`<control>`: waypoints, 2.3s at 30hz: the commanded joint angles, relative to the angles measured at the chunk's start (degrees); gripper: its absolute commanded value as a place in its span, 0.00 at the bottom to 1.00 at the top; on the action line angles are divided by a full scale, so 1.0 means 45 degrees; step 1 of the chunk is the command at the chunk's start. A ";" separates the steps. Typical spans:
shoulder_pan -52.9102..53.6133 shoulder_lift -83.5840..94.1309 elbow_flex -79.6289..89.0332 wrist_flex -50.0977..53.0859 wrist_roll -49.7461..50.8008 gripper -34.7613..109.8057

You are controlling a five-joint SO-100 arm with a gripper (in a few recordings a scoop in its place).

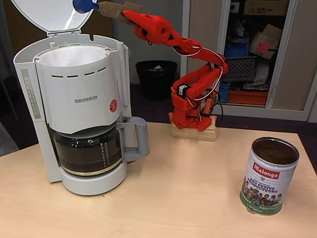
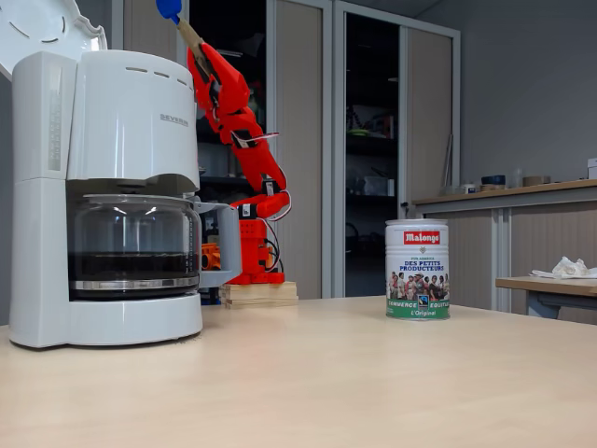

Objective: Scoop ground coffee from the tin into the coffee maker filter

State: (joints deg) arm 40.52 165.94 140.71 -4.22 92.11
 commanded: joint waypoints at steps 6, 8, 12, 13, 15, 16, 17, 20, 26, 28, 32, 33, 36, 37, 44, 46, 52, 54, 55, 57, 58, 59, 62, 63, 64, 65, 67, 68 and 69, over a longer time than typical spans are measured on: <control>0.0410 0.0273 0.0449 -0.1230 0.2070 0.24; 0.0410 0.0176 0.0430 -0.1406 0.2539 0.24; 0.0547 -0.0039 0.0410 -0.1758 0.3301 0.24; 0.0566 -0.0078 0.0410 -0.1816 0.3457 0.24; 0.0566 -0.0176 0.0449 -0.1953 0.3672 0.24; 0.0566 -0.0234 0.0449 -0.2012 0.3789 0.24; 0.0547 -0.0332 0.0449 -0.2070 0.3848 0.24; 0.0547 -0.0586 0.0254 -0.2148 0.4004 0.24; 0.0605 -0.1367 -0.0352 -0.2539 0.4746 0.24; 0.0723 -0.1641 -0.0488 -0.2832 0.5039 0.24; 0.1055 -0.2129 -0.0723 -0.3359 0.5703 0.24; 0.1094 -0.2168 -0.0723 -0.3496 0.5879 0.24; 0.1250 -0.2246 -0.0703 -0.3809 0.6484 0.24; 0.1289 -0.2266 -0.0664 -0.3926 0.6699 0.24; 0.1445 -0.2617 -0.0684 -0.5078 0.8809 0.24; 0.1426 -0.2969 -0.0801 -0.5820 0.9688 0.24; 0.1309 -0.3633 -0.1348 -0.7441 1.2695 0.24; 0.1348 -0.3828 -0.1387 -0.7656 1.3867 0.24; 0.1367 -0.3828 -0.1367 -0.7734 1.4258 0.24; 0.1406 -0.3906 -0.1270 -0.7949 1.5215 0.24; 0.1445 -0.3906 -0.1230 -0.7988 1.5625 0.24; 0.1445 -0.3945 -0.1211 -0.8027 1.5898 0.24; 0.1523 -0.4063 -0.1309 -0.8086 1.6563 0.24; 0.1543 -0.4102 -0.1367 -0.8105 1.6621 0.24; 0.1543 -0.4141 -0.1406 -0.8125 1.6680 0.24; 0.1543 -0.4160 -0.1465 -0.8086 1.6543 0.24; 0.1543 -0.4199 -0.1602 -0.7969 1.5898 0.24; 0.1582 -0.4238 -0.1680 -0.7949 1.5234 0.24; 0.1602 -0.4297 -0.1797 -0.7949 1.4238 0.24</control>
State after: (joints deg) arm 46.93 146.87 135.70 -39.02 163.21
